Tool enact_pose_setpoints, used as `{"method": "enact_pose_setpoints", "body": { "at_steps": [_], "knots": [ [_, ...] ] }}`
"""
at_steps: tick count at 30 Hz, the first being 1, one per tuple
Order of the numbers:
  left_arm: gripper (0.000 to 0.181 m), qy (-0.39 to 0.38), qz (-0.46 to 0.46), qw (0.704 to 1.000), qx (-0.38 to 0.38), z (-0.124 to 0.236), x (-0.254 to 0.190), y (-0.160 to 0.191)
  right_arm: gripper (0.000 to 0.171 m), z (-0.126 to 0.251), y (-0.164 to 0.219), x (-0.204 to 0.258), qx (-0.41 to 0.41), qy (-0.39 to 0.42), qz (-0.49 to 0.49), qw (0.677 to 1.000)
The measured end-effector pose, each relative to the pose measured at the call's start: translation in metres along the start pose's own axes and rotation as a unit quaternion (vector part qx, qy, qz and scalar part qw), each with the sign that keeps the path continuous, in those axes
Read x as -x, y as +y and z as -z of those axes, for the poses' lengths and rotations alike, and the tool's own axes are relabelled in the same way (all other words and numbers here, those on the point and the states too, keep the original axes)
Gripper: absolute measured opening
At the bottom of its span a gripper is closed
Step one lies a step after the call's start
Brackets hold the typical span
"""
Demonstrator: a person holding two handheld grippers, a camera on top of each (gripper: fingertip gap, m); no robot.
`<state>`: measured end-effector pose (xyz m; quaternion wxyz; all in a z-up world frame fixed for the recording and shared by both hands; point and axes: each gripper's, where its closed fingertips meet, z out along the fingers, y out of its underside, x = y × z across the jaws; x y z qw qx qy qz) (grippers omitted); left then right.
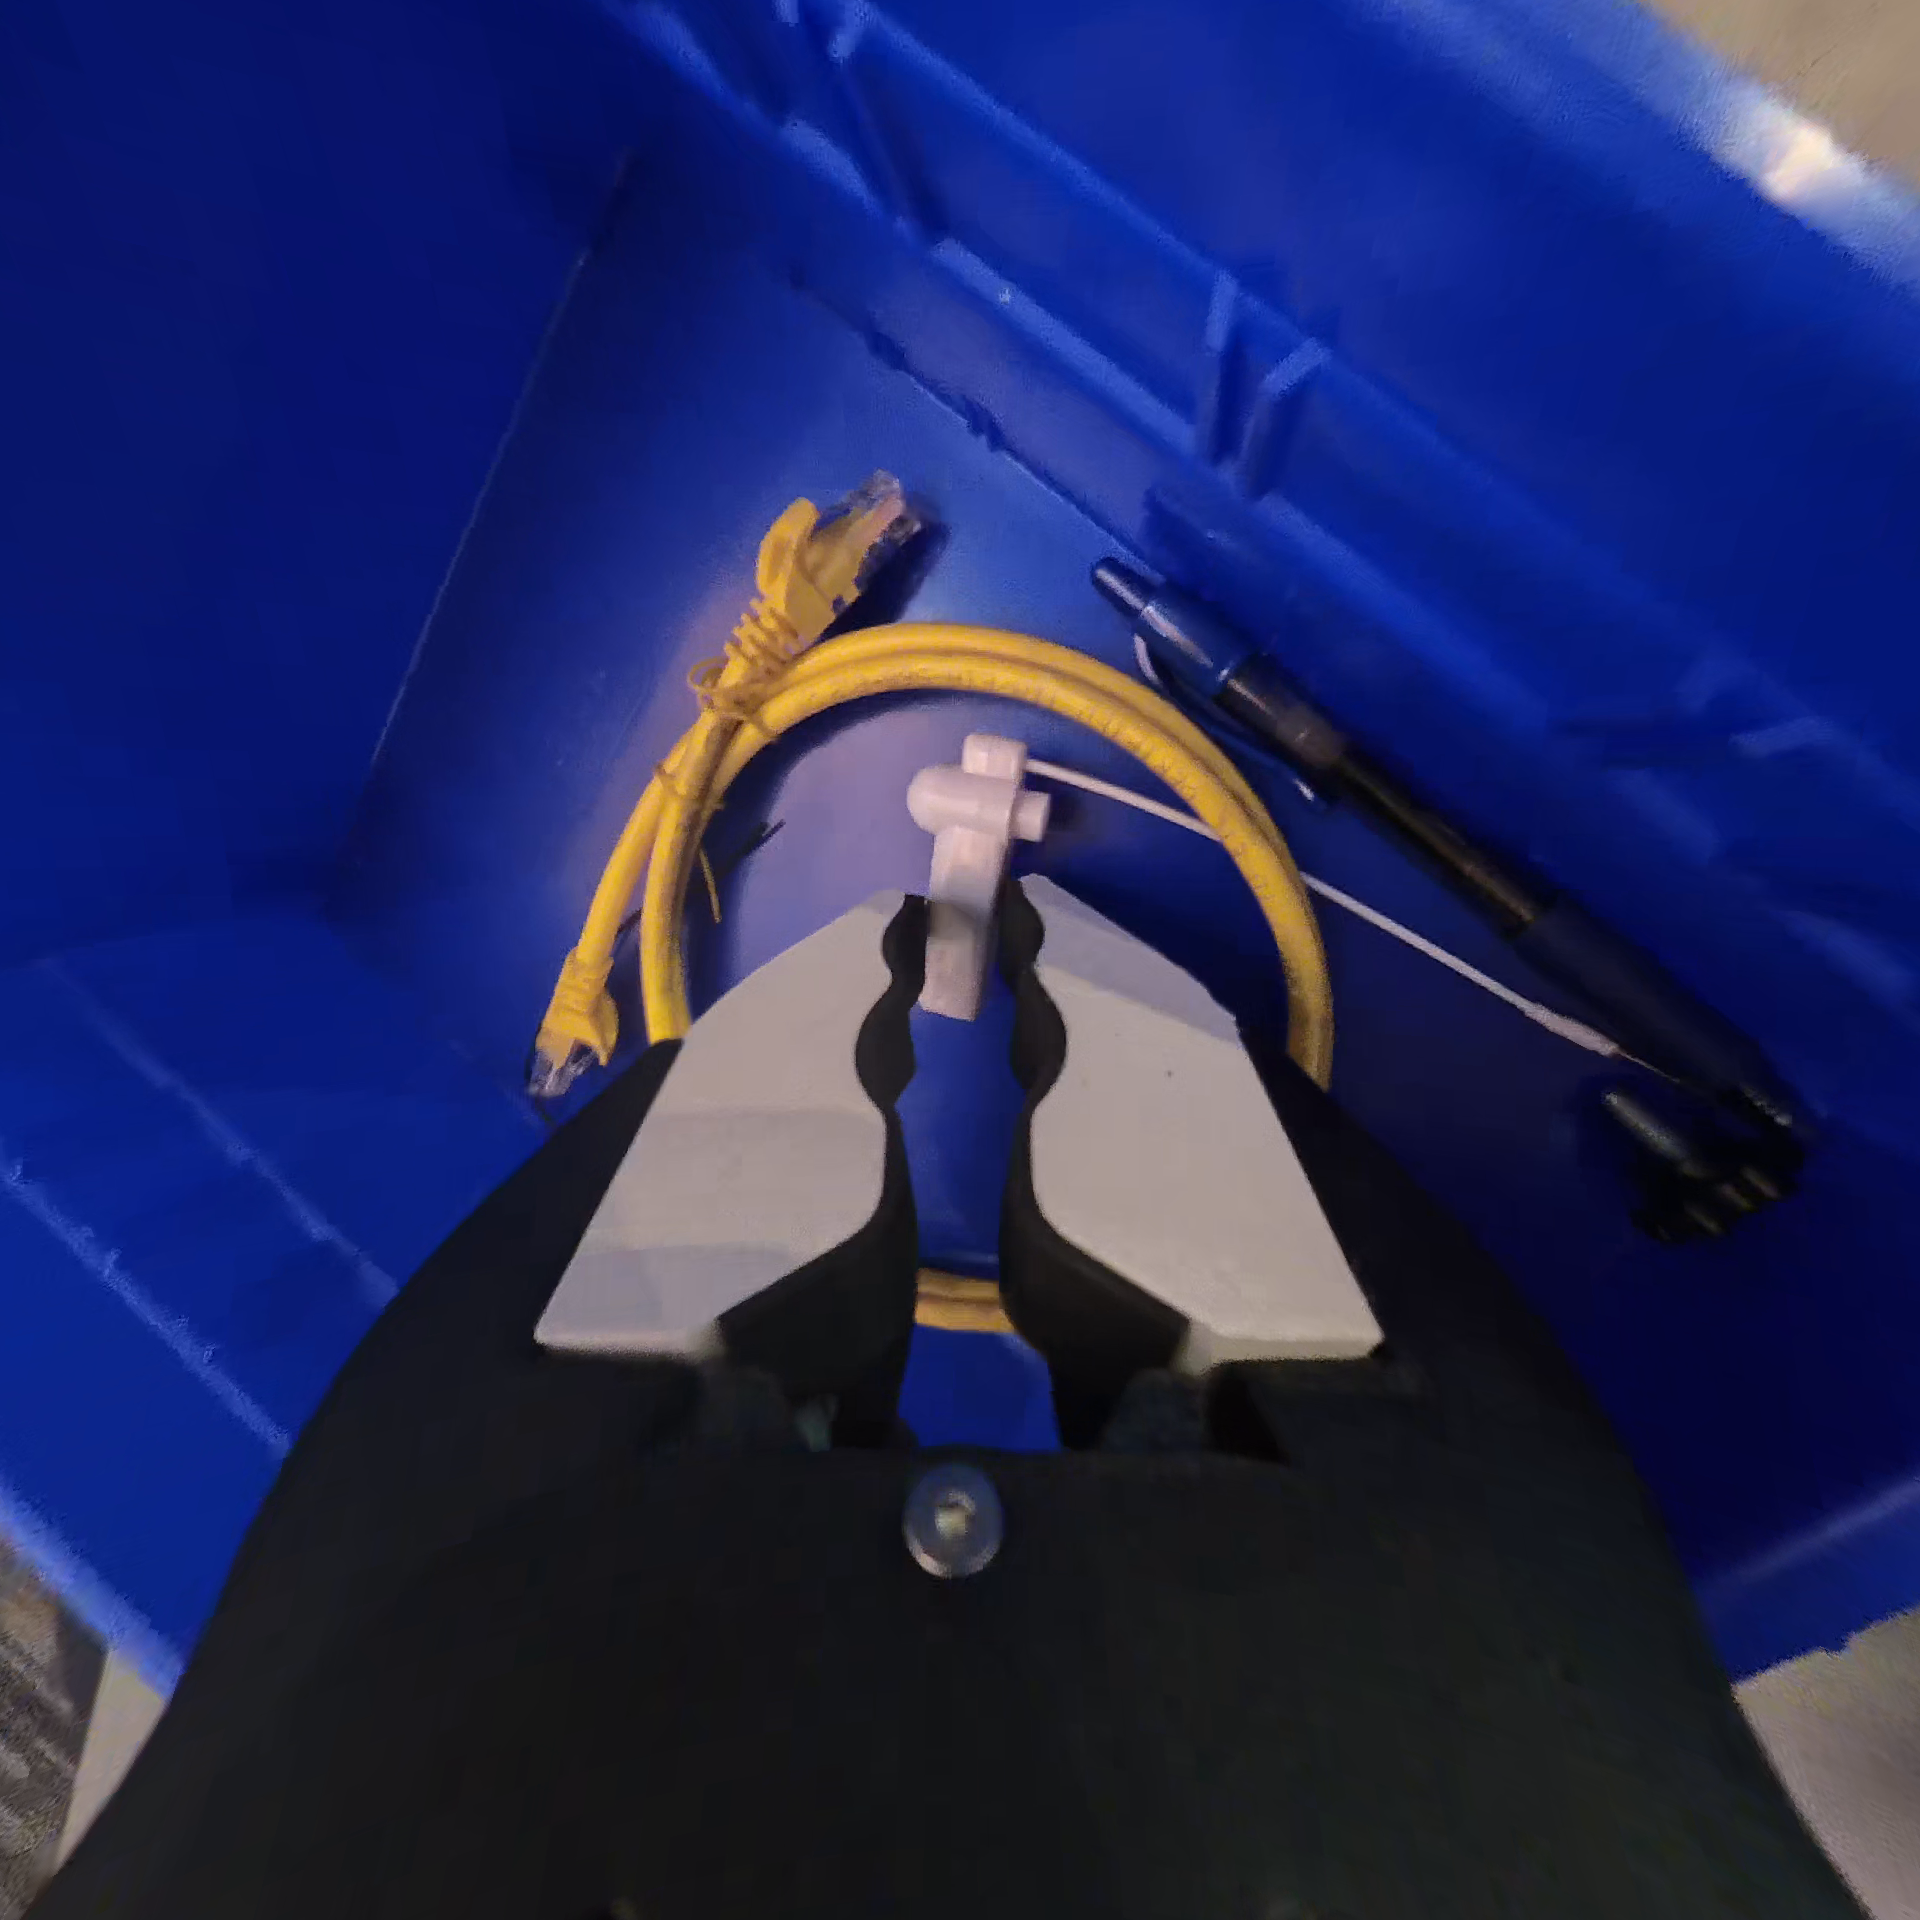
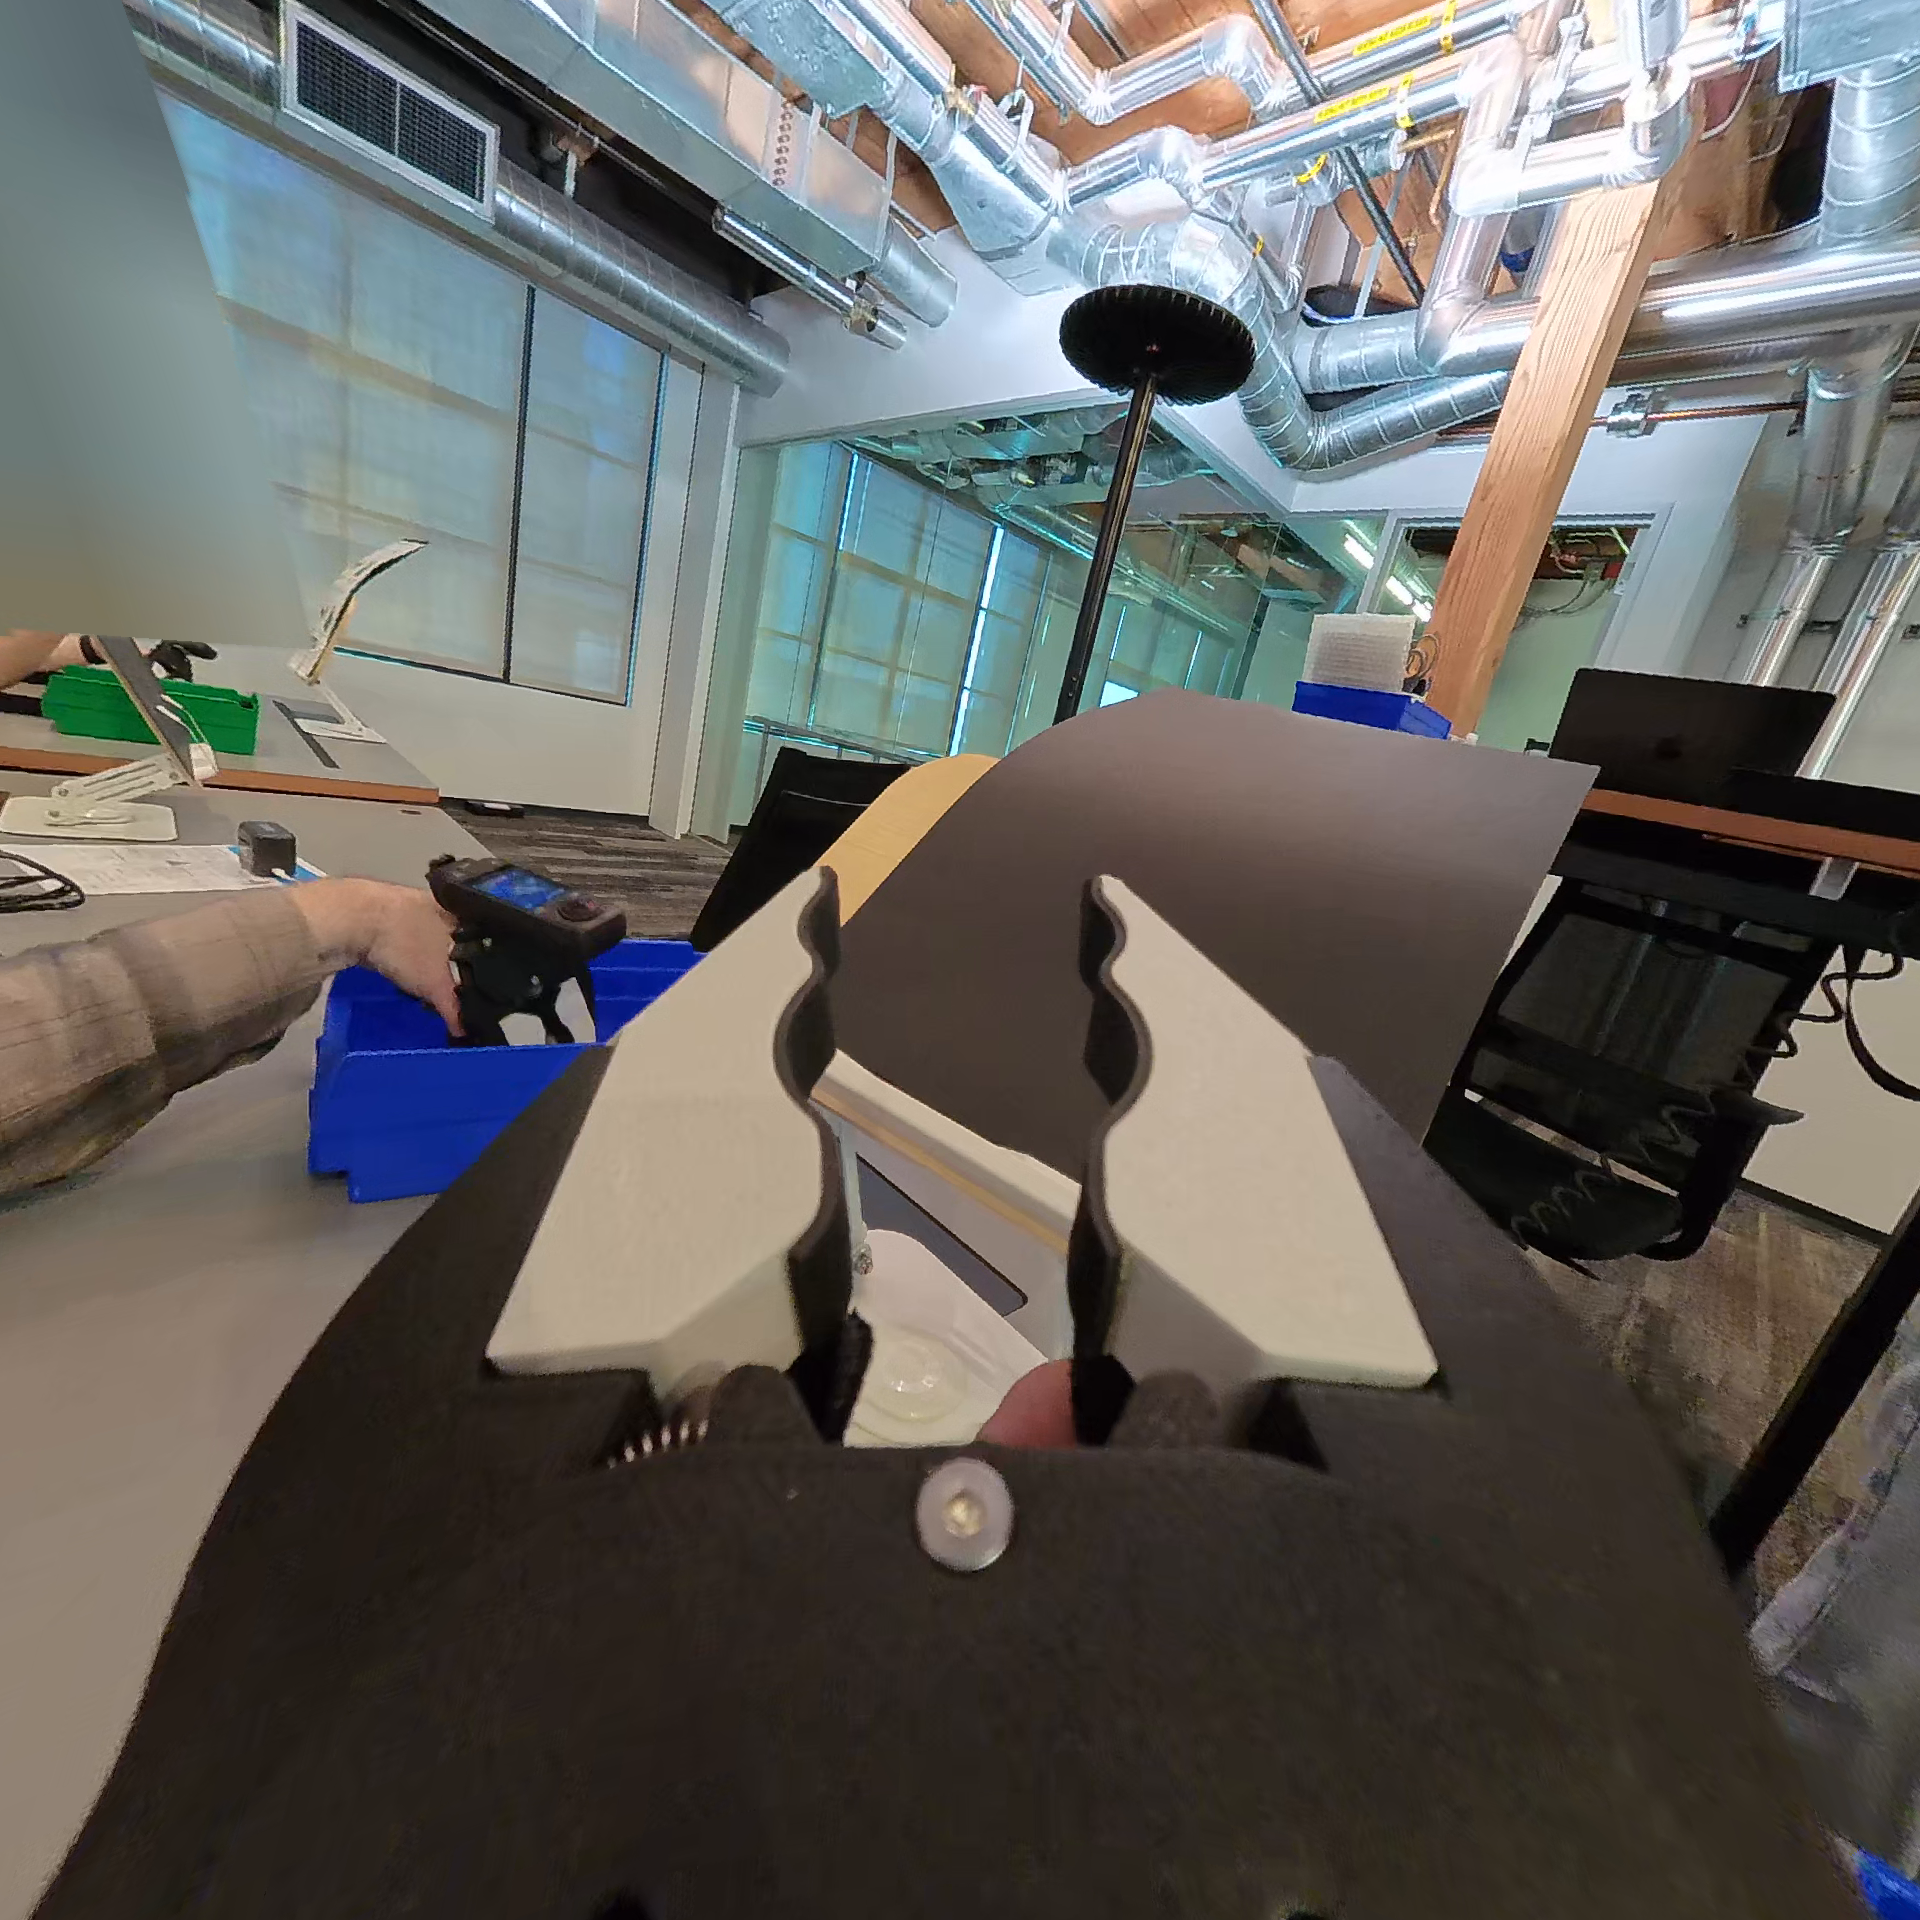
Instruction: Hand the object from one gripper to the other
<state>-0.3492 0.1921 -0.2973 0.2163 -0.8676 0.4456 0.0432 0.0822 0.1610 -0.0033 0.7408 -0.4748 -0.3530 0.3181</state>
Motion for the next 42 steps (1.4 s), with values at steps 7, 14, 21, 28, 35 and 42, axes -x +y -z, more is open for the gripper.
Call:
{"method": "enact_pose_setpoints", "body": {
  "at_steps": [7, 14, 21, 28, 35, 42],
  "knots": [
    [0.014, -0.090, 0.004, 0.992, -0.084, 0.056, 0.024, -0.017, 0.044, -0.003, -0.002, 0.008, 0.007, -0.002, 0.031, 0.999],
    [0.014, -0.159, -0.042, 0.966, -0.199, 0.125, 0.018, -0.066, 0.045, -0.014, 0.000, 0.033, 0.022, -0.028, 0.067, 0.997],
    [0.013, -0.202, -0.046, 0.935, -0.286, 0.160, 0.019, -0.097, 0.045, -0.017, -0.002, 0.042, 0.019, -0.038, 0.070, 0.997],
    [0.013, -0.114, -0.087, 0.868, -0.476, 0.211, -0.046, -0.183, 0.040, -0.025, -0.003, 0.064, 0.003, -0.067, 0.050, 0.997],
    [0.013, 0.072, -0.079, 0.771, -0.627, 0.237, -0.138, -0.265, 0.035, -0.036, 0.006, 0.088, 0.004, -0.097, 0.033, 0.995],
    [0.013, 0.226, -0.042, 0.698, -0.678, 0.236, -0.190, -0.294, 0.037, -0.045, 0.016, 0.108, 0.002, -0.124, -0.003, 0.992]
  ]
}}
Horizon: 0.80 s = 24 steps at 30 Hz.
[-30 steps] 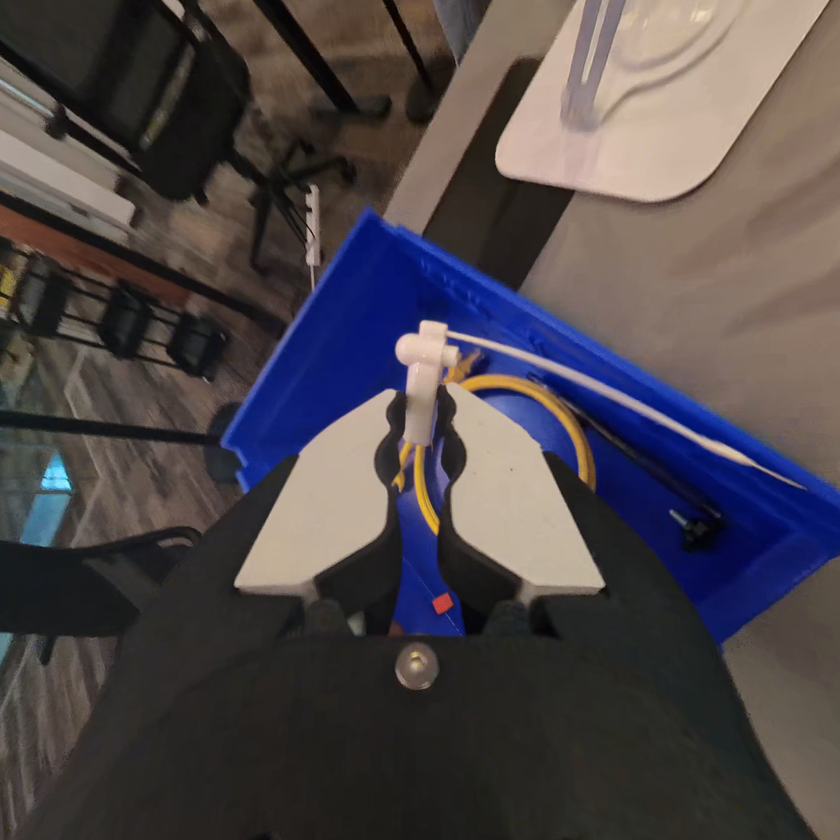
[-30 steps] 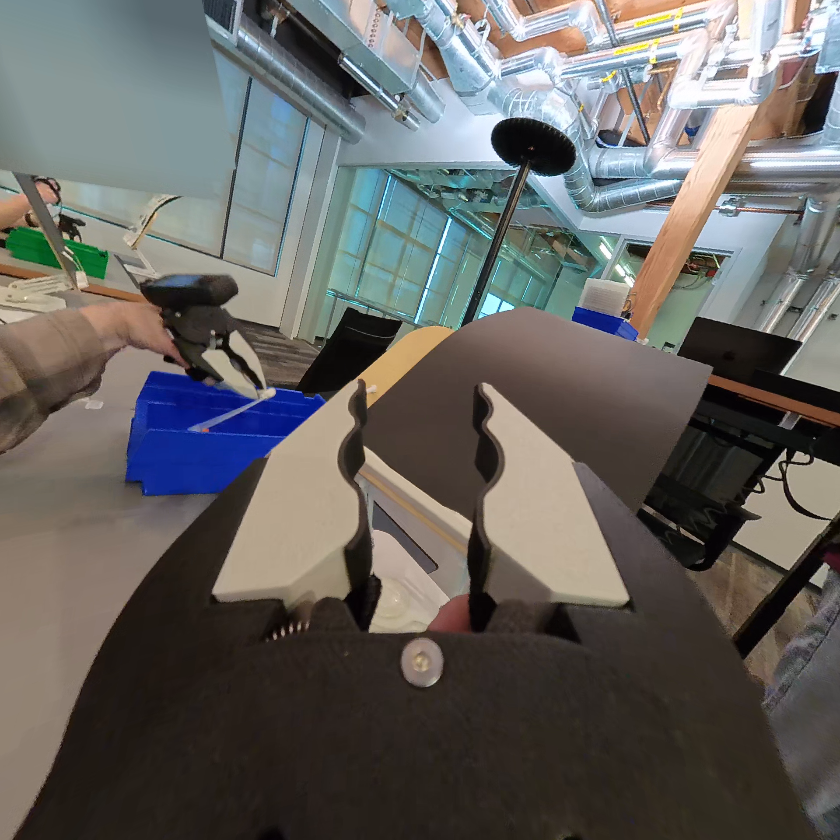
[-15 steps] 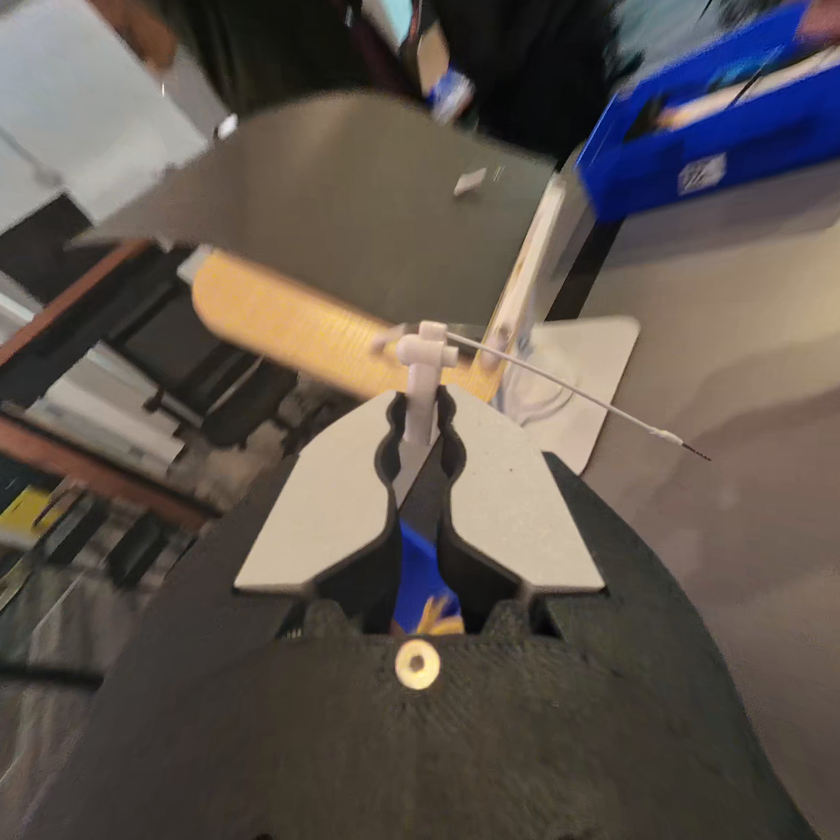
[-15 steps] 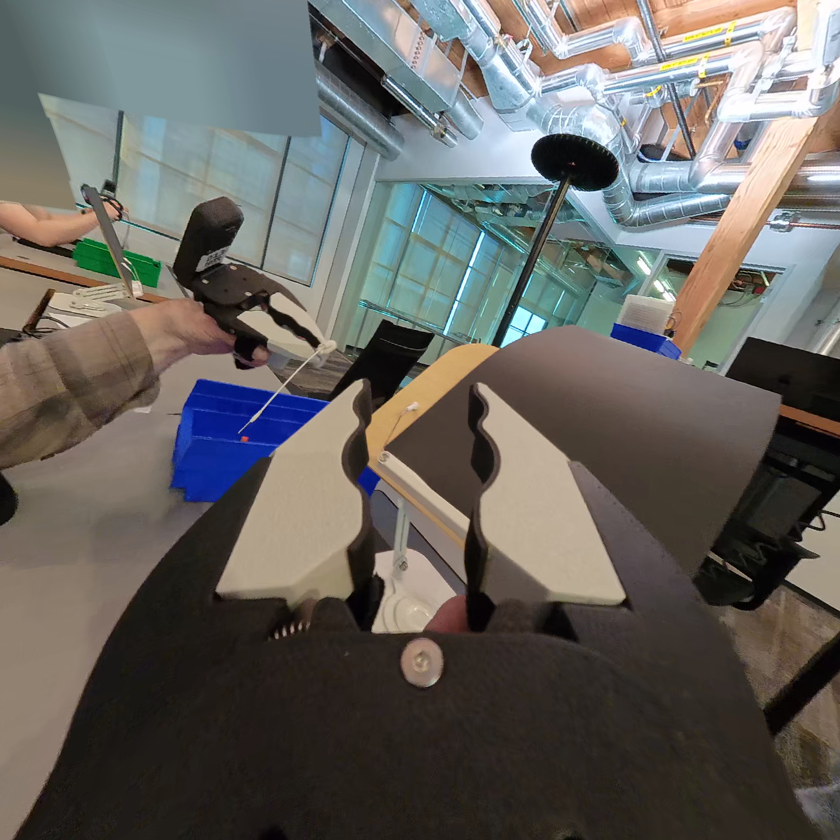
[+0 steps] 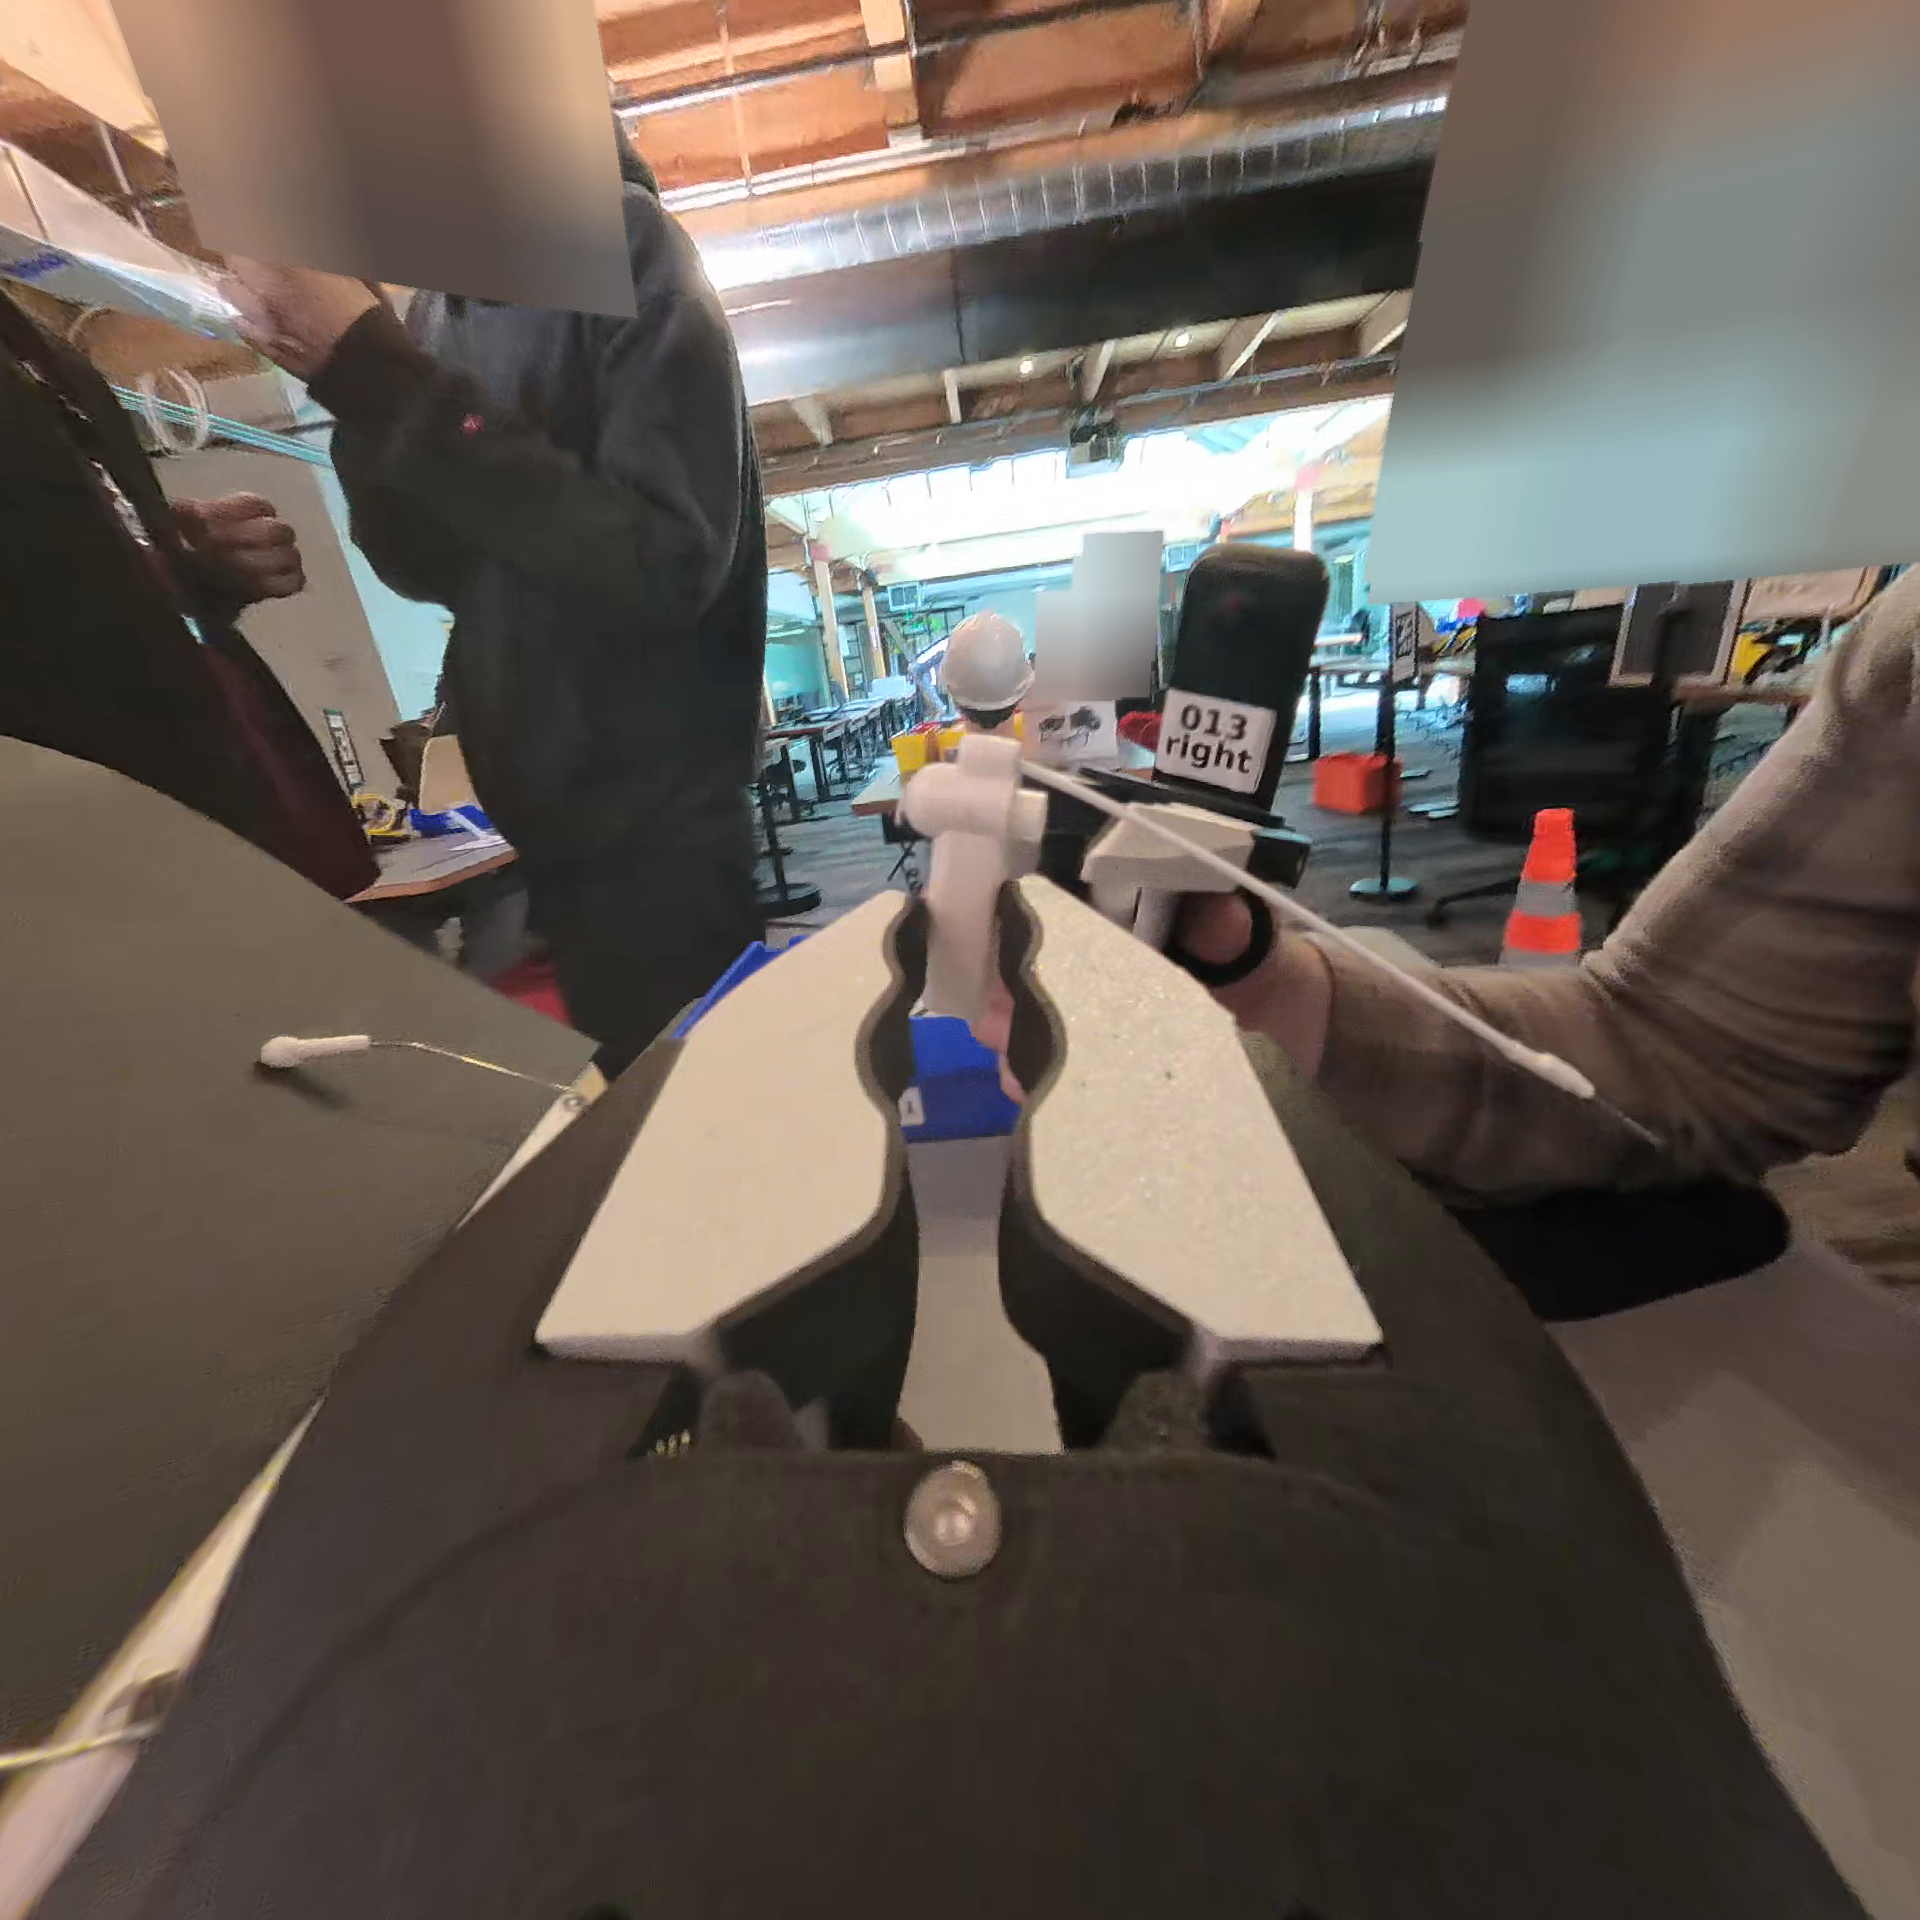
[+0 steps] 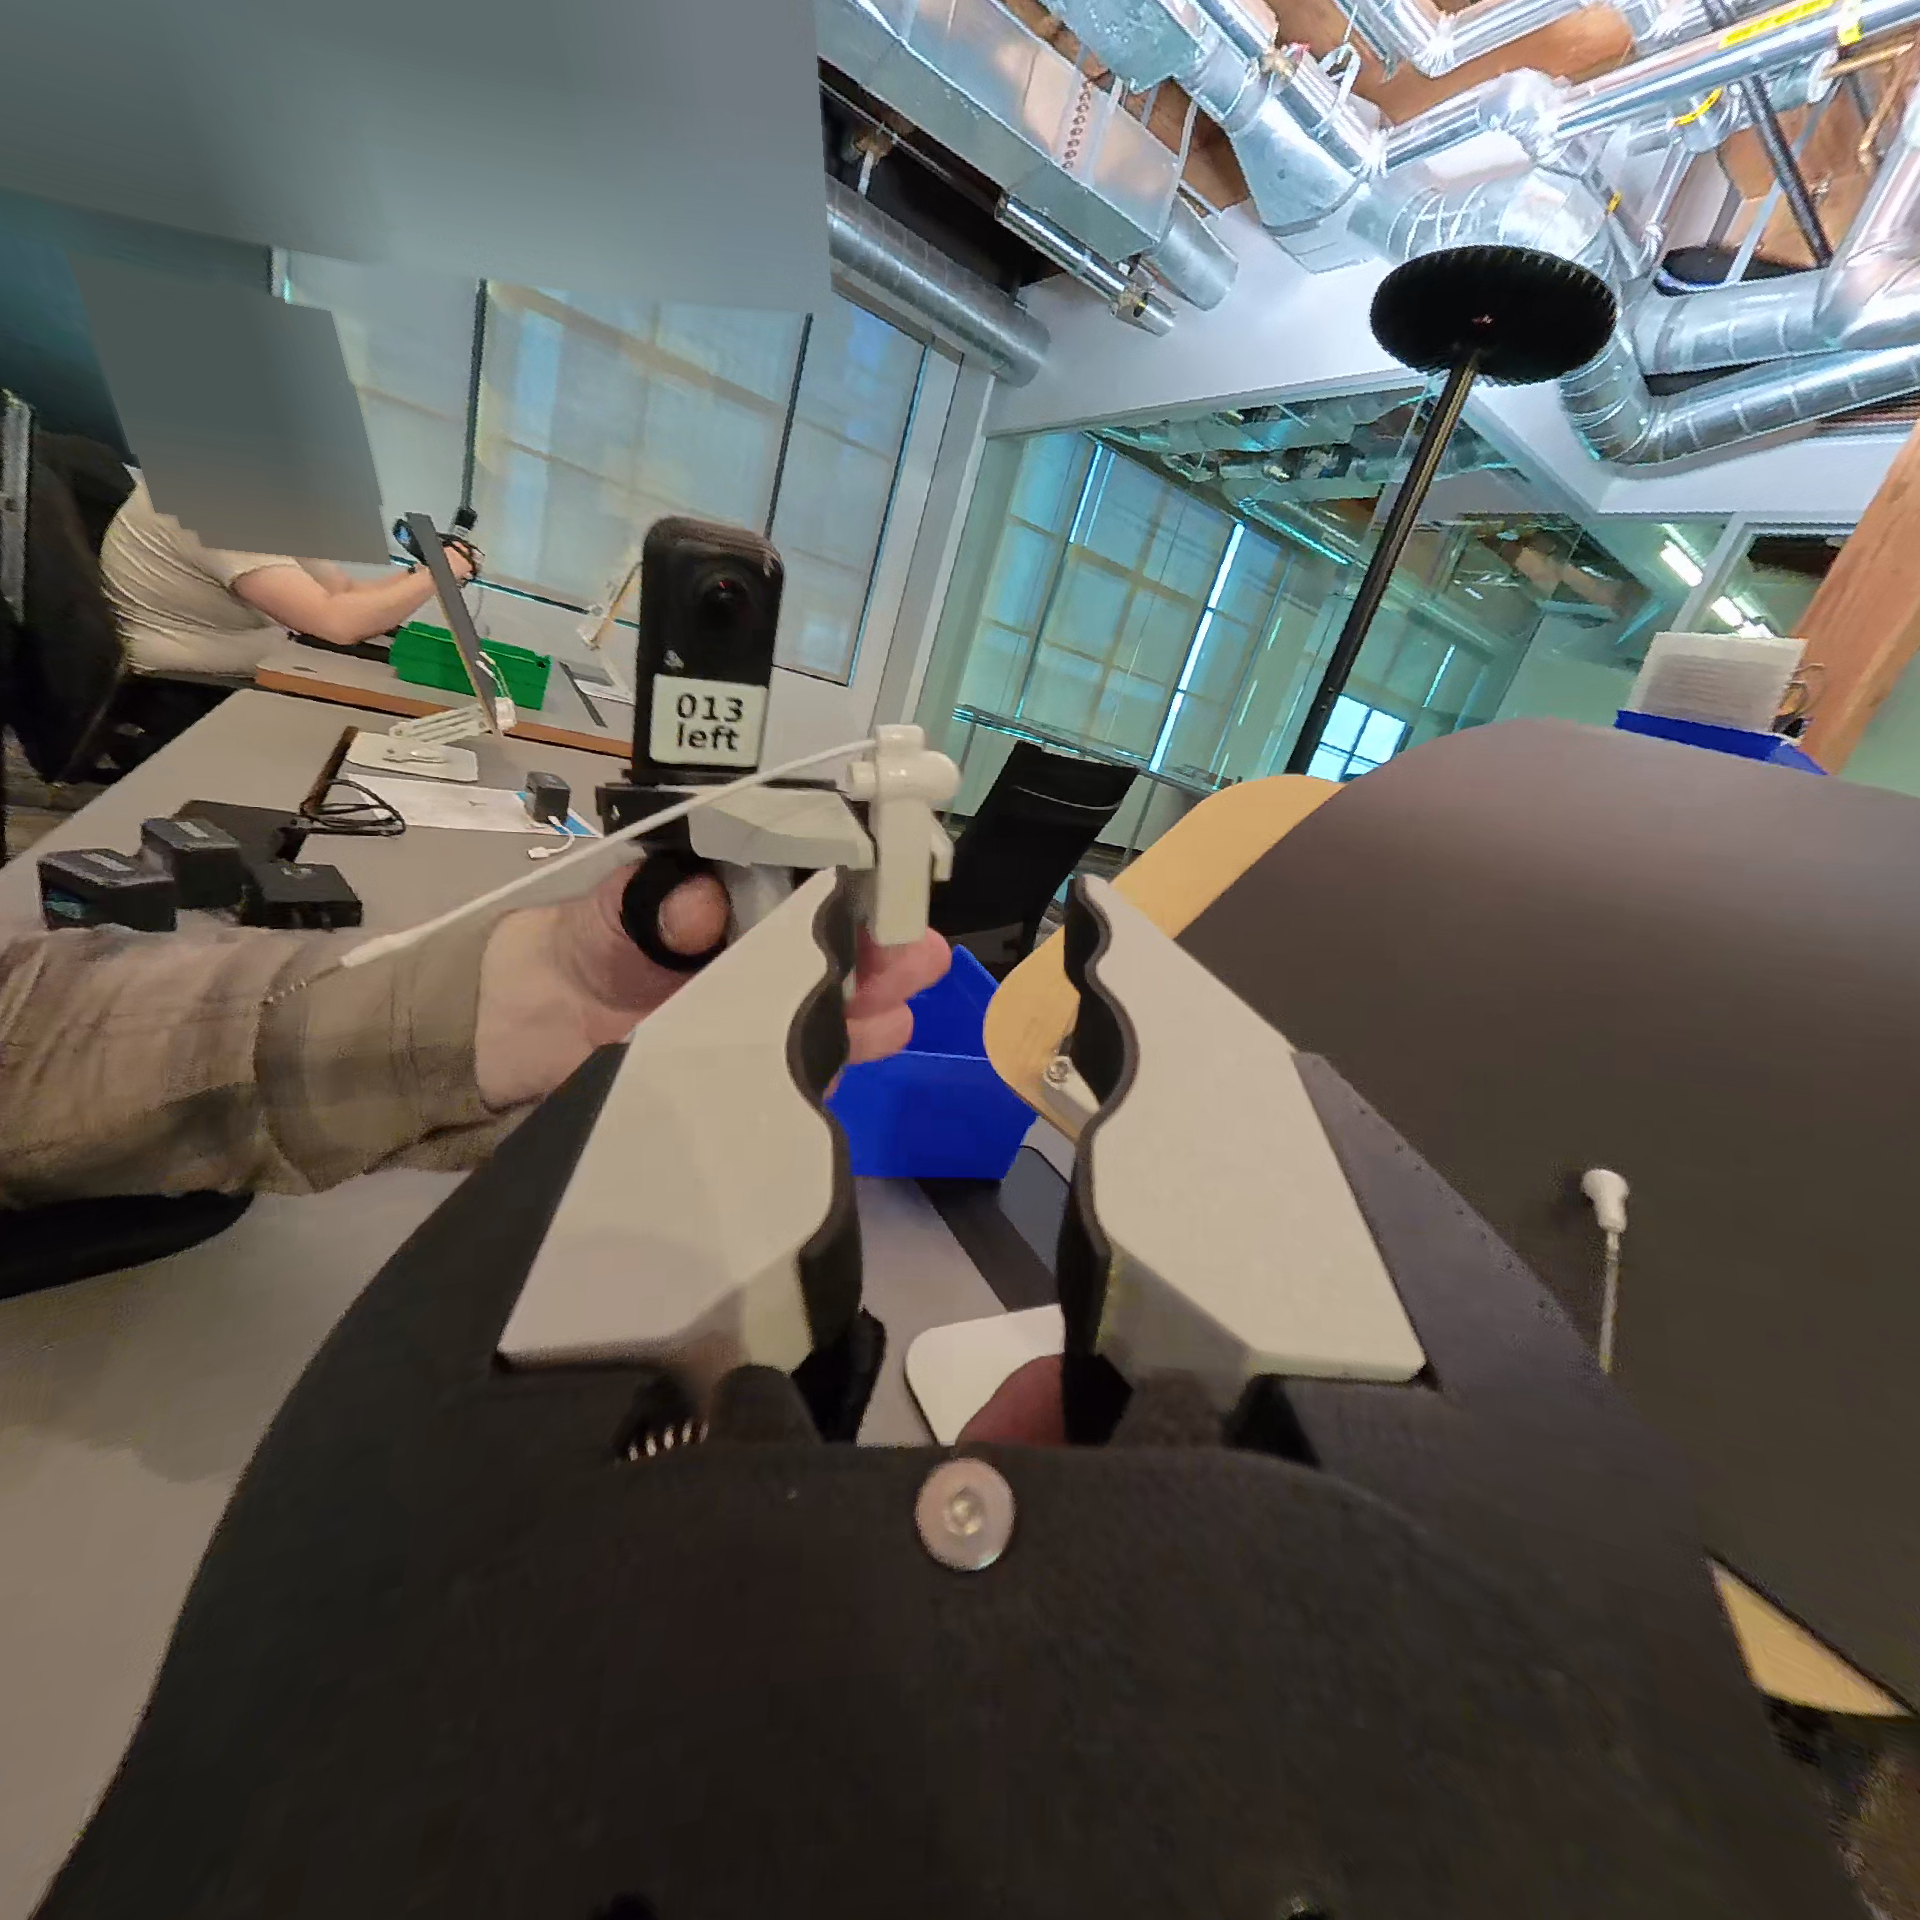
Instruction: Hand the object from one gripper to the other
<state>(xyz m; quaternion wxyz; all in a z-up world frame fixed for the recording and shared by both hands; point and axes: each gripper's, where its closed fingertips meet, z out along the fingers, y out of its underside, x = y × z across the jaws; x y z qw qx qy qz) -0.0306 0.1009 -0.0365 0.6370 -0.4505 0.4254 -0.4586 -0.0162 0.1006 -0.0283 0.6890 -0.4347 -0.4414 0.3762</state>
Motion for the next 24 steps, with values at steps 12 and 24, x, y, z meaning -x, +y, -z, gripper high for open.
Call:
{"method": "enact_pose_setpoints", "body": {
  "at_steps": [12, 24],
  "knots": [
    [0.013, 0.028, 0.018, 0.999, 0.007, -0.018, -0.016, 0.020, 0.022, -0.010, 0.006, 0.017, -0.024, -0.036, -0.088, 0.995],
    [0.030, -0.048, -0.154, 0.982, 0.100, -0.010, -0.002, 0.025, 0.021, 0.001, 0.013, 0.007, 0.020, -0.060, -0.128, 0.990]
  ]
}}
